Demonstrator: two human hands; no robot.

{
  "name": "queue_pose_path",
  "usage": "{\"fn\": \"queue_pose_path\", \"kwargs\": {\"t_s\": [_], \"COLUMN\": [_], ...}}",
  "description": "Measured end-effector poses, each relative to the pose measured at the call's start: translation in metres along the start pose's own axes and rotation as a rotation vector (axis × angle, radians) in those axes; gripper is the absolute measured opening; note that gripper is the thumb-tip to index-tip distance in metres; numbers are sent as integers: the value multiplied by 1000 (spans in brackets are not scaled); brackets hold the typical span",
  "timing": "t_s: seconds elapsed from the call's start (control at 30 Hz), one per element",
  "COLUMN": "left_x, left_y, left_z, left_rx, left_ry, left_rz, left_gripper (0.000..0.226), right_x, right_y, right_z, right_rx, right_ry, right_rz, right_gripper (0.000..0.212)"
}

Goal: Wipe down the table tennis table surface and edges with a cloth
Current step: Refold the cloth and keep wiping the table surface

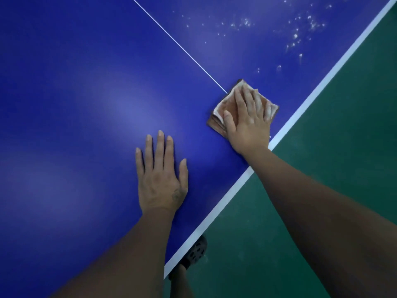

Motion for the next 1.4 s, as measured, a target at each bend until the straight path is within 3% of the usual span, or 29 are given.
{"fn": "queue_pose_path", "kwargs": {"t_s": [0.27, 0.6, 0.77, 0.97, 1.1, 1.4], "left_x": [1, -2, -1, -2, 0, 0], "left_y": [4, 12, 11, 12, 12, 10], "left_z": [1, 3, 2, 2, 3, 1], "left_rx": [-17, -25, -50, -60, -61, -51], "left_ry": [-21, -15, -17, -11, -14, -15], "left_rz": [-19, -13, -1, 3, 21, 68], "left_gripper": [68, 69, 69, 69, 69, 70], "right_x": [51, -76, -2, 95, 114, 26], "right_y": [-2, -2, -16, -13, -14, -18], "right_z": [-18, -26, -51, -54, -55, -50], "right_rx": [4, 1, -26, -11, -4, -18], "right_ry": [-12, -119, -158, -52, -57, -461], "right_rz": [27, 34, 55, 55, 74, 223], "right_gripper": [71, 68, 69, 69, 69, 68]}}
Point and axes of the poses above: each hand's wrist, its own x-axis towards the middle knuckle, its own y-axis out of the palm, z = x × y, the point moved 3 cm from there along x, towards the middle knuckle, and after that the axes turned 9 degrees about x, right-handed, at the moved point
